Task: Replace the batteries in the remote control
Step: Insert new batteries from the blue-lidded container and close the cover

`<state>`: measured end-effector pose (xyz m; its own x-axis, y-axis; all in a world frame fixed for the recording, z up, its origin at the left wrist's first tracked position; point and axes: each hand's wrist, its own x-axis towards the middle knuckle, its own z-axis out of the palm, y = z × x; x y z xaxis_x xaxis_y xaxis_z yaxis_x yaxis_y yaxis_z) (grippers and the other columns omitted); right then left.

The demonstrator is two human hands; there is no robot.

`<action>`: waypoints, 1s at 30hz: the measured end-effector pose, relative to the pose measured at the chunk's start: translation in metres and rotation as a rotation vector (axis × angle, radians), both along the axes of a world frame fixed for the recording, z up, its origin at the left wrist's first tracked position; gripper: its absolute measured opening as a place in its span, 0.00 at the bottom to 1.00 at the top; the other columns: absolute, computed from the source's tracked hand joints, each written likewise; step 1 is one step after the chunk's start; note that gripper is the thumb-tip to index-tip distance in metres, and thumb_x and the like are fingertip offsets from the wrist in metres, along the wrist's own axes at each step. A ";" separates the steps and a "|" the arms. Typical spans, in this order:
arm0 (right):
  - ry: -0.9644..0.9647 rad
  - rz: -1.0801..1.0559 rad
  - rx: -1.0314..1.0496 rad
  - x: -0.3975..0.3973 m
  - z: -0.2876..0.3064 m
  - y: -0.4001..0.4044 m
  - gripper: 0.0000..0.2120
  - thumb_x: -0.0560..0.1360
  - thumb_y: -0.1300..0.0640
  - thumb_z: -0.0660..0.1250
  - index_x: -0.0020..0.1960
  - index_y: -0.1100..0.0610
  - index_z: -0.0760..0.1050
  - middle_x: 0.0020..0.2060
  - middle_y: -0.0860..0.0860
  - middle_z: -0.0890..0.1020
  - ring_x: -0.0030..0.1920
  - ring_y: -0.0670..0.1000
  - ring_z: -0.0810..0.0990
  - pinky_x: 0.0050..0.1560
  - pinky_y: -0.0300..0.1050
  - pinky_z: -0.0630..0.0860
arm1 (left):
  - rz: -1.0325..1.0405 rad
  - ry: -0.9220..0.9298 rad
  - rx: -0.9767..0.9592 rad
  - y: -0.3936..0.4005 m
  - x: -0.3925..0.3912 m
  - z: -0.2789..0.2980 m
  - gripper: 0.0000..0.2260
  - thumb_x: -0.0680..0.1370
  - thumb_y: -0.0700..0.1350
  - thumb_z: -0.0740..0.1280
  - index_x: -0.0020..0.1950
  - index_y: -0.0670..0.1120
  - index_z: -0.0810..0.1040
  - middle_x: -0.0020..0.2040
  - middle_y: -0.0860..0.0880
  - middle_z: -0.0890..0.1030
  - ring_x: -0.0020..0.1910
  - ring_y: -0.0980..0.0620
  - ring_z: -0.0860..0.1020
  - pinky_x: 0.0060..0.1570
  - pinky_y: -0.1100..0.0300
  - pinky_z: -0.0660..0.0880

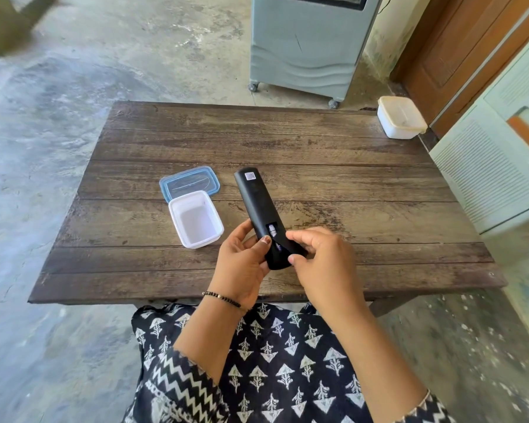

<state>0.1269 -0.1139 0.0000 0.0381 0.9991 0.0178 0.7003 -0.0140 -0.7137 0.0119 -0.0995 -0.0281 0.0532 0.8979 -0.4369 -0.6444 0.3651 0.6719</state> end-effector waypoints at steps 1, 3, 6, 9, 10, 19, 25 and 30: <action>-0.030 -0.005 0.031 -0.001 -0.001 -0.001 0.18 0.69 0.68 0.70 0.58 0.56 0.78 0.52 0.47 0.80 0.51 0.46 0.78 0.53 0.40 0.77 | 0.002 -0.003 0.001 0.000 0.001 0.001 0.18 0.76 0.28 0.59 0.65 0.39 0.69 0.46 0.42 0.81 0.37 0.50 0.82 0.36 0.57 0.81; -0.064 -0.022 0.083 -0.003 -0.001 -0.002 0.17 0.70 0.68 0.69 0.57 0.56 0.79 0.51 0.47 0.81 0.50 0.47 0.78 0.51 0.41 0.78 | 0.015 -0.007 0.001 0.000 0.001 0.001 0.18 0.76 0.28 0.59 0.66 0.39 0.69 0.46 0.42 0.81 0.37 0.50 0.81 0.35 0.58 0.81; -0.081 -0.053 0.123 -0.004 -0.001 -0.002 0.12 0.70 0.66 0.70 0.52 0.56 0.80 0.48 0.47 0.81 0.45 0.48 0.79 0.47 0.43 0.79 | 0.045 -0.022 -0.001 0.001 0.002 0.001 0.19 0.76 0.28 0.59 0.66 0.39 0.69 0.46 0.43 0.81 0.40 0.49 0.81 0.37 0.57 0.82; -0.092 -0.035 0.136 -0.007 -0.001 -0.003 0.09 0.70 0.63 0.71 0.50 0.57 0.81 0.47 0.48 0.81 0.44 0.47 0.79 0.46 0.43 0.79 | 0.075 -0.030 -0.001 0.001 0.003 0.001 0.18 0.76 0.28 0.59 0.64 0.40 0.69 0.43 0.43 0.81 0.36 0.52 0.82 0.34 0.59 0.81; -0.100 -0.025 0.145 -0.008 0.000 -0.004 0.09 0.70 0.63 0.71 0.50 0.58 0.81 0.47 0.48 0.81 0.44 0.48 0.79 0.46 0.43 0.79 | 0.078 -0.032 0.001 0.000 0.004 0.000 0.18 0.76 0.28 0.60 0.63 0.40 0.70 0.43 0.43 0.81 0.35 0.52 0.82 0.33 0.60 0.80; -0.296 0.076 0.194 -0.016 -0.003 -0.012 0.06 0.69 0.65 0.70 0.46 0.61 0.81 0.43 0.52 0.81 0.41 0.52 0.79 0.39 0.43 0.77 | 0.069 0.004 0.025 -0.002 0.004 -0.003 0.14 0.75 0.28 0.61 0.55 0.44 0.73 0.43 0.44 0.81 0.38 0.51 0.80 0.32 0.62 0.79; -0.310 0.079 0.180 -0.016 0.001 -0.011 0.09 0.71 0.64 0.69 0.51 0.60 0.80 0.46 0.53 0.82 0.46 0.52 0.80 0.45 0.38 0.73 | 0.052 0.009 0.044 -0.002 0.004 -0.003 0.16 0.75 0.29 0.61 0.59 0.44 0.72 0.46 0.43 0.80 0.41 0.49 0.80 0.37 0.60 0.80; -0.289 0.061 0.173 -0.018 0.004 -0.011 0.07 0.73 0.63 0.66 0.49 0.60 0.80 0.46 0.51 0.81 0.43 0.51 0.79 0.42 0.39 0.74 | 0.041 0.027 0.052 -0.002 0.004 -0.002 0.18 0.75 0.29 0.61 0.63 0.43 0.71 0.44 0.45 0.82 0.38 0.53 0.81 0.36 0.62 0.80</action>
<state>0.1086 -0.1250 0.0040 -0.0533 0.9806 0.1888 0.8698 0.1384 -0.4736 0.0156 -0.1014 -0.0305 0.0049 0.9205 -0.3907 -0.6392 0.3034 0.7067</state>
